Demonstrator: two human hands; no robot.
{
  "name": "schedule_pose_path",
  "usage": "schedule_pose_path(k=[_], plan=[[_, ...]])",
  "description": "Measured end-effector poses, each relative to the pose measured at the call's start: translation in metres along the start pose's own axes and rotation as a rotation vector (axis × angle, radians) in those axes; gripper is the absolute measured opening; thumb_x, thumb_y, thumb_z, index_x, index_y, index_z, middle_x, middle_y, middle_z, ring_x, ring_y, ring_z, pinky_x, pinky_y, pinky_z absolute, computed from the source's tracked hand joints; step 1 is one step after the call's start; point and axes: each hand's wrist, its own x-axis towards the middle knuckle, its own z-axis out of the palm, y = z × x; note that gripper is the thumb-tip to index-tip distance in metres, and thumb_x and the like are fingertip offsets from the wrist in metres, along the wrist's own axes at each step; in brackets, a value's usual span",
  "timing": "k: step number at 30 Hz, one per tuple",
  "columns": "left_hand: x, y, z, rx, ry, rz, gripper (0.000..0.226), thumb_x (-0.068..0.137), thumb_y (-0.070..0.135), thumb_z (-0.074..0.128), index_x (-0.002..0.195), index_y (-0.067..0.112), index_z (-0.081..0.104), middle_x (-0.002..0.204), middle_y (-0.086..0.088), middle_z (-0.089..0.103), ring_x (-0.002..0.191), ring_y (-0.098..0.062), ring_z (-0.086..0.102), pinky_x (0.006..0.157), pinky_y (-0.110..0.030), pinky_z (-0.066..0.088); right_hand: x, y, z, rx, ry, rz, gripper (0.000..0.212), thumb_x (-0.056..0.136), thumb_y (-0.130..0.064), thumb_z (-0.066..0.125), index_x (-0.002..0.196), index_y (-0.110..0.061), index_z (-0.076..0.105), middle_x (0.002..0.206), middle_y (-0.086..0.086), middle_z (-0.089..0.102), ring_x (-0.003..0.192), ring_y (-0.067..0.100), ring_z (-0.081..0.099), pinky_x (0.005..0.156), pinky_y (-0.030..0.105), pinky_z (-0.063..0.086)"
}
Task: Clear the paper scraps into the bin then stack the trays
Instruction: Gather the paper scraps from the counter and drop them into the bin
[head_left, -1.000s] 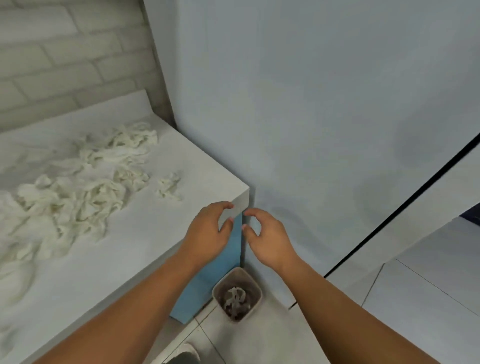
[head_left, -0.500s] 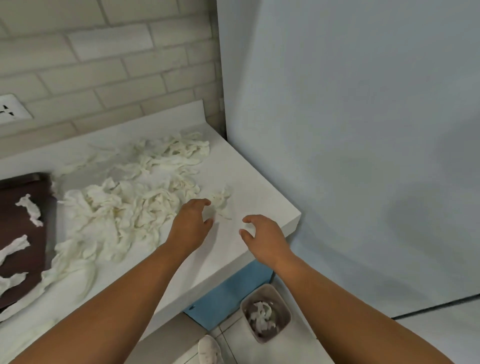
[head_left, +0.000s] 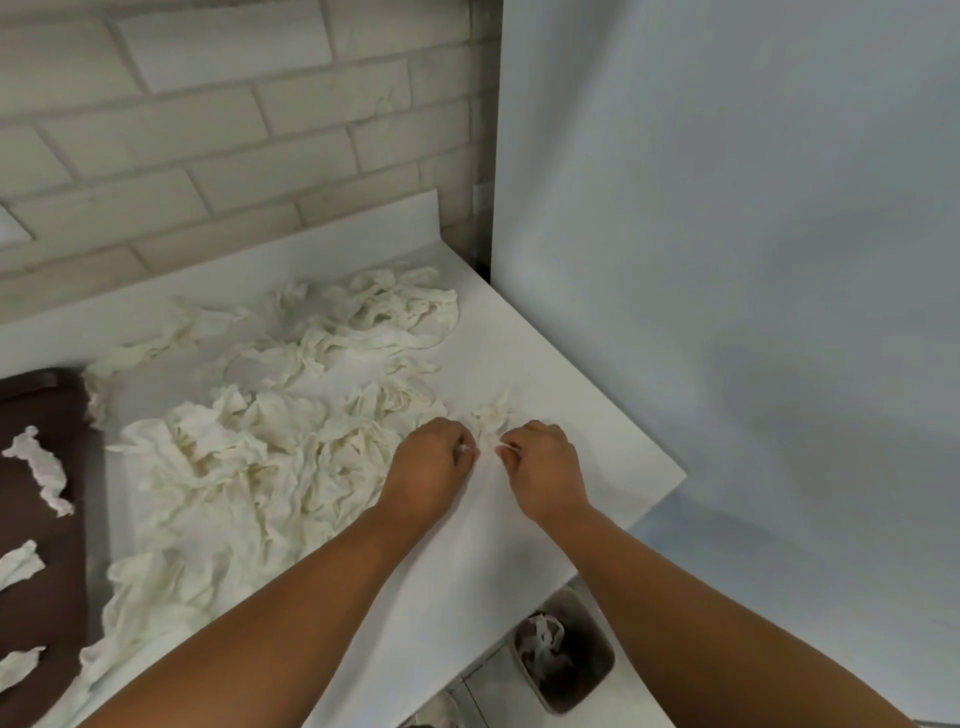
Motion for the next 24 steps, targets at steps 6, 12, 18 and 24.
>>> schedule_pose_path(k=[6, 12, 18, 24], plan=[[0.017, -0.002, -0.015, -0.166, 0.007, -0.11, 0.013, 0.079, 0.011, 0.069, 0.077, 0.018, 0.058, 0.069, 0.011, 0.059, 0.06, -0.006, 0.055, 0.056, -0.015, 0.042, 0.018, 0.0, -0.015, 0.243, 0.046, 0.213, 0.016, 0.098, -0.013, 0.046, 0.099, -0.014, 0.062, 0.085, 0.006, 0.069, 0.077, 0.025, 0.065, 0.07, 0.033, 0.051], [0.033, 0.008, -0.03, -0.432, -0.023, -0.19, 0.02, 0.092, 0.012, 0.051, 0.089, 0.022, 0.069, 0.085, 0.0, 0.066, 0.069, -0.019, 0.067, 0.069, -0.033, 0.056, 0.026, -0.003, -0.026, 0.339, 0.071, 0.315, 0.024, 0.097, -0.009, 0.041, 0.102, -0.008, 0.065, 0.103, 0.01, 0.067, 0.098, 0.028, 0.061, 0.085, 0.029, 0.045], [0.041, 0.021, -0.039, -0.595, 0.013, -0.321, 0.028, 0.085, 0.03, 0.065, 0.068, 0.019, 0.046, 0.065, 0.001, 0.06, 0.061, -0.018, 0.059, 0.067, -0.039, 0.052, 0.024, 0.0, -0.032, 0.433, 0.12, 0.396, 0.036, 0.093, -0.046, 0.058, 0.072, -0.02, 0.044, 0.072, -0.004, 0.053, 0.068, 0.014, 0.052, 0.063, 0.026, 0.039], [0.032, 0.031, -0.034, -0.774, -0.068, -0.321, 0.041, 0.084, 0.008, 0.075, 0.07, 0.014, 0.037, 0.077, -0.005, 0.062, 0.075, -0.023, 0.073, 0.075, -0.046, 0.061, 0.015, 0.013, -0.039, 0.594, 0.132, 0.4, 0.039, 0.095, -0.045, 0.05, 0.089, -0.012, 0.07, 0.086, 0.001, 0.072, 0.081, 0.018, 0.068, 0.075, 0.035, 0.056]])
